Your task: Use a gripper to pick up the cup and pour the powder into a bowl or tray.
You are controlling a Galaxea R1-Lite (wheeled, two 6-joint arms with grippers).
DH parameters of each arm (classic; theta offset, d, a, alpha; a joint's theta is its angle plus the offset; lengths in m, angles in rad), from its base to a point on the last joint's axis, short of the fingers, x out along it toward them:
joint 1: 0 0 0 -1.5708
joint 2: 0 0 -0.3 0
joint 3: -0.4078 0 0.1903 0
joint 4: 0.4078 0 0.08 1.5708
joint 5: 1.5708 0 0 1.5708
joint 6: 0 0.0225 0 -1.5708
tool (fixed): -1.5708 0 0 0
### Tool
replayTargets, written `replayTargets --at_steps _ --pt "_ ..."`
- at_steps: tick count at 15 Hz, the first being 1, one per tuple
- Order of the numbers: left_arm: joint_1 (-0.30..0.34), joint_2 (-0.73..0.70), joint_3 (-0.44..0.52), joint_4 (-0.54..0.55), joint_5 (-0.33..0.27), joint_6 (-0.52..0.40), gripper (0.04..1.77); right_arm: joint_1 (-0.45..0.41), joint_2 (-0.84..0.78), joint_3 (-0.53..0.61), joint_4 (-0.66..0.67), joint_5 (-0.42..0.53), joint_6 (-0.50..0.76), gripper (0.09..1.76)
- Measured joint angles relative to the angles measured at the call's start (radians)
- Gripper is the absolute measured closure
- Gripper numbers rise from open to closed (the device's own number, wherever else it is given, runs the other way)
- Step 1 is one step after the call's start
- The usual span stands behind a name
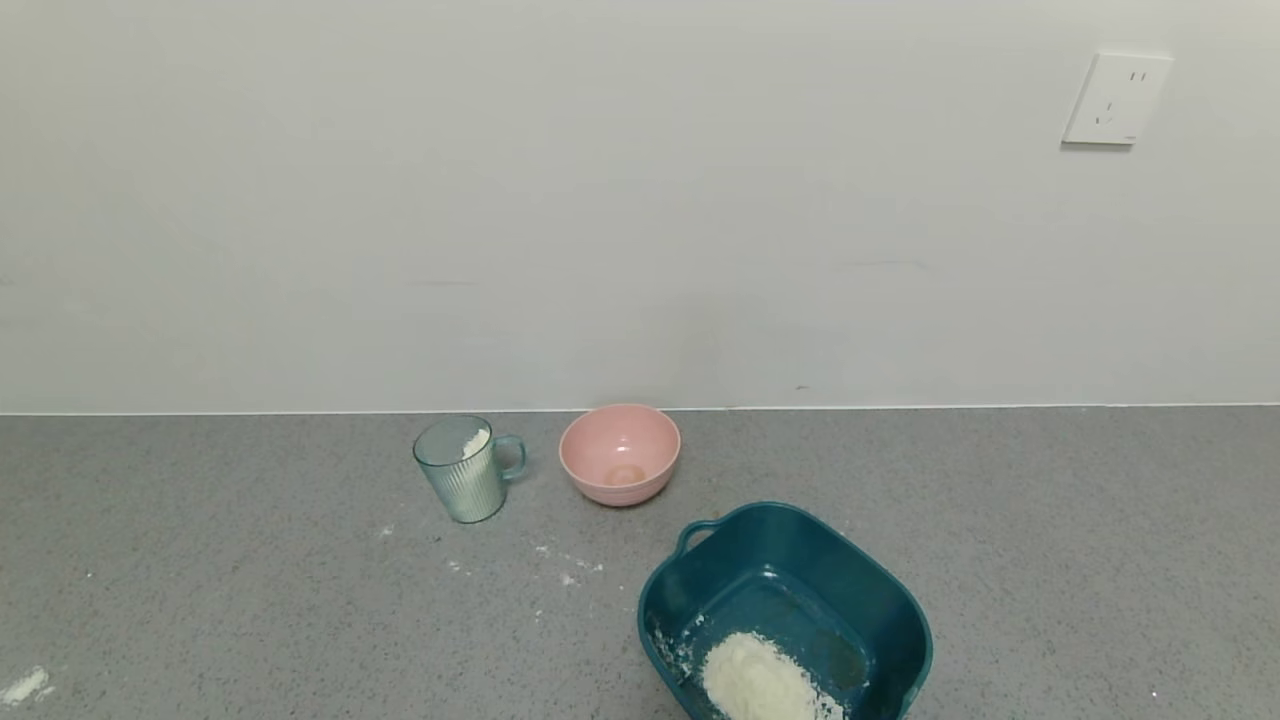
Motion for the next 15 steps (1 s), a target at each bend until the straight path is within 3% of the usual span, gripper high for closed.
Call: replayTargets --at_steps 5,8,15 --pt "0.001 -0.071 0.117 -0.014 -0.01 -0.007 0.09 0.0 0.0 0.0 0.001 0.0 0.0 0.14" --pt "0.001 -0.087 0.205 -0.095 -0.013 -0.053 0.09 0.0 0.0 0.0 0.001 -0.001 0.0 0.14" --pt "0.001 -0.091 0.42 -0.253 -0.007 -0.054 0.09 0.0 0.0 0.0 0.006 -0.001 0.0 0.14"
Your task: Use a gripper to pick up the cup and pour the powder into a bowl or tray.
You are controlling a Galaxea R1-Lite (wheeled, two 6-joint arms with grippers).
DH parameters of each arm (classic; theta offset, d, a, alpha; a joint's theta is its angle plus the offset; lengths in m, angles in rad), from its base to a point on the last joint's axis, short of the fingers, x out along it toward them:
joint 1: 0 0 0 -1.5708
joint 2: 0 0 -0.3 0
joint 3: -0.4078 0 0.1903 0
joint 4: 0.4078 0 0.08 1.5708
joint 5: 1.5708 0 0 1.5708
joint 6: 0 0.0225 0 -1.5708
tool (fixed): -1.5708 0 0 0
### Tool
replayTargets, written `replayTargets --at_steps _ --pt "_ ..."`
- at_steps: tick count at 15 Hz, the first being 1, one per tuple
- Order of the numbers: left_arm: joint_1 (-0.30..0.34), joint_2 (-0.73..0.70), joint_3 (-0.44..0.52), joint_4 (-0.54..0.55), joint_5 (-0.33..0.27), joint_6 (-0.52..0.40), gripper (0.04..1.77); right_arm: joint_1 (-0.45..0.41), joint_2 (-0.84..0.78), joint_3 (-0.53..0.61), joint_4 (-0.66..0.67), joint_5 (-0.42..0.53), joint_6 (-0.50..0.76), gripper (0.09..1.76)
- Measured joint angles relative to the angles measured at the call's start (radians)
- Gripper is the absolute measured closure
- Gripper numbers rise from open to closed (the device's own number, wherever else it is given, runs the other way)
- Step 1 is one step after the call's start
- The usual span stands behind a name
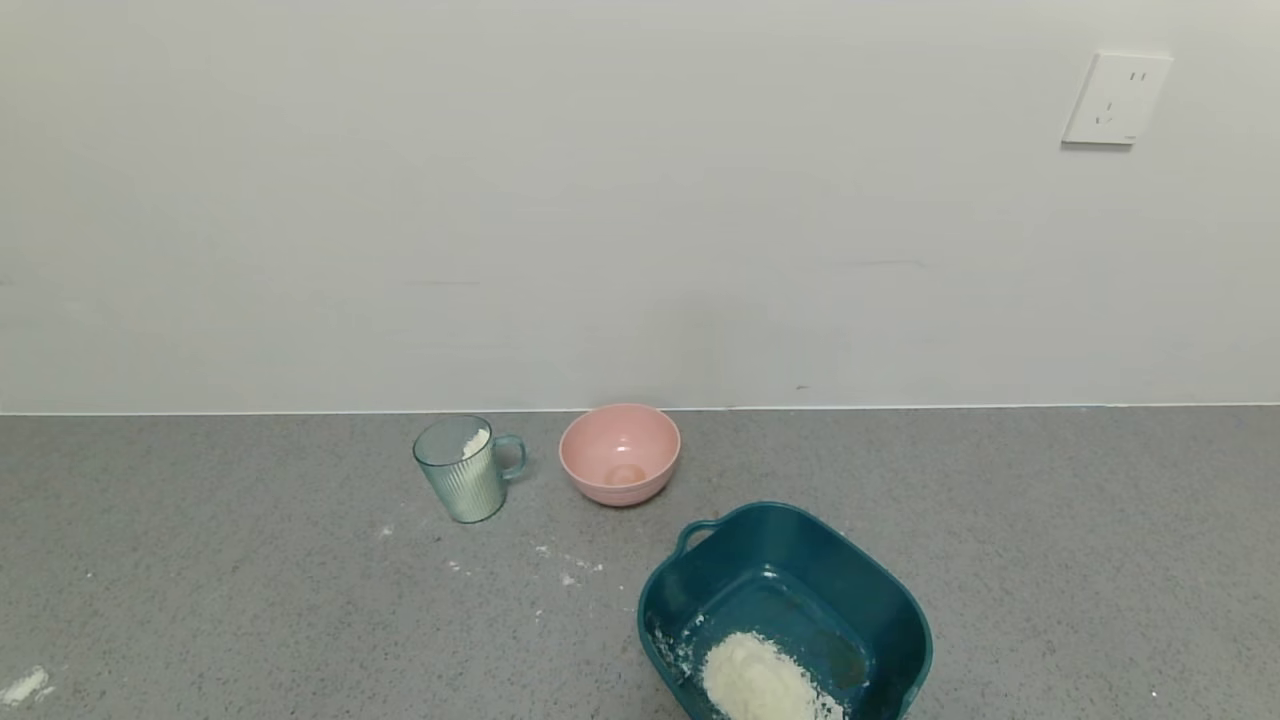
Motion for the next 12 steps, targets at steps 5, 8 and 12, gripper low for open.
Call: replayTargets --at_steps 5,8,12 --pt "0.0 0.0 0.053 -0.008 -0.03 -0.006 0.09 0.0 0.0 -0.001 0.0 0.0 0.0 0.14" --pt "0.0 0.0 0.073 -0.063 -0.031 -0.007 0.09 0.0 0.0 -0.001 0.0 0.0 0.0 0.14" --pt "0.0 0.0 0.078 -0.065 -0.031 -0.004 0.09 0.0 0.0 -0.001 0.0 0.0 0.0 0.14"
